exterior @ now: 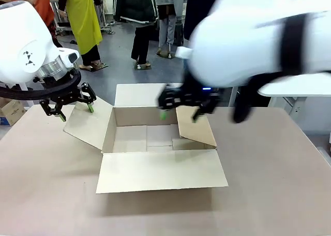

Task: Pack the gift set into the box.
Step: Place both hands on the side flaps of the Package Box and spread them outward.

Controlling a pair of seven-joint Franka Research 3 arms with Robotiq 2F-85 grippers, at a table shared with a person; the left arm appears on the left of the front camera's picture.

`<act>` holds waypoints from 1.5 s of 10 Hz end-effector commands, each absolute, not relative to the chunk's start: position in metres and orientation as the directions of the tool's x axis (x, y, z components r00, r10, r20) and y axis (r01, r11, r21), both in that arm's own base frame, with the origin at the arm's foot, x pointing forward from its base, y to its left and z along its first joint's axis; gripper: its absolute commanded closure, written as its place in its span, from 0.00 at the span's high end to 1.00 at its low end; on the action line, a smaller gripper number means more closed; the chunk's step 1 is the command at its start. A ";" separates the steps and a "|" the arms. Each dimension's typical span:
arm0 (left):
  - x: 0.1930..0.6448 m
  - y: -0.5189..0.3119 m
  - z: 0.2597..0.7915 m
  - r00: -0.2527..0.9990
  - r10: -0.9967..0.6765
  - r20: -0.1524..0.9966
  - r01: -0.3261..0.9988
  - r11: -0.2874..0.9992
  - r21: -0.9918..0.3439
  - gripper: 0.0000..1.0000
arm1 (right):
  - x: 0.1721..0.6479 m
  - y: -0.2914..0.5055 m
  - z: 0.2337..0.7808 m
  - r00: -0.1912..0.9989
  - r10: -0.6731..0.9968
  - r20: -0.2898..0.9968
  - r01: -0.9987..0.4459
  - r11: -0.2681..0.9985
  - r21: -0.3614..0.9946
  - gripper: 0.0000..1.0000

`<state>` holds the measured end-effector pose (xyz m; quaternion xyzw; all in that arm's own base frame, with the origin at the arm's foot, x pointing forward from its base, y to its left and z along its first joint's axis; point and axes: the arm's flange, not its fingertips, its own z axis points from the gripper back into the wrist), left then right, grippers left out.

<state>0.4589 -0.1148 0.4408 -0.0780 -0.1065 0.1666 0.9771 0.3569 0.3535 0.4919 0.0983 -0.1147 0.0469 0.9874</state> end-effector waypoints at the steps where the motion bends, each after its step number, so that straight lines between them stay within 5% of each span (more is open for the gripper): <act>1: 0.458 -0.115 0.444 0.919 0.348 0.188 -0.318 0.932 -0.171 1.00 | 0.412 0.410 0.478 0.977 -0.099 0.191 0.120 0.987 -0.106 1.00; 2: 0.458 -0.115 0.444 0.919 0.348 0.188 -0.318 0.932 -0.171 1.00 | 0.417 0.392 0.476 0.982 -0.099 0.159 0.119 0.986 -0.118 1.00; 3: 0.458 -0.115 0.444 0.919 0.348 0.188 -0.318 0.932 -0.171 1.00 | 0.377 0.375 0.481 0.970 0.016 0.242 -0.038 0.995 0.088 1.00; 5: 0.458 -0.115 0.444 0.919 0.348 0.188 -0.318 0.932 -0.171 1.00 | 0.414 0.376 0.469 0.970 -0.006 0.242 0.025 0.997 -0.074 1.00; 10: 0.458 -0.115 0.444 0.919 0.348 0.188 -0.318 0.932 -0.171 1.00 | 0.474 0.372 0.429 0.959 -0.078 0.272 0.137 0.969 -0.204 1.00; 15: 0.458 -0.115 0.444 0.919 0.348 0.188 -0.318 0.932 -0.171 1.00 | 0.473 0.346 0.433 0.943 -0.130 0.307 0.222 0.932 -0.288 1.00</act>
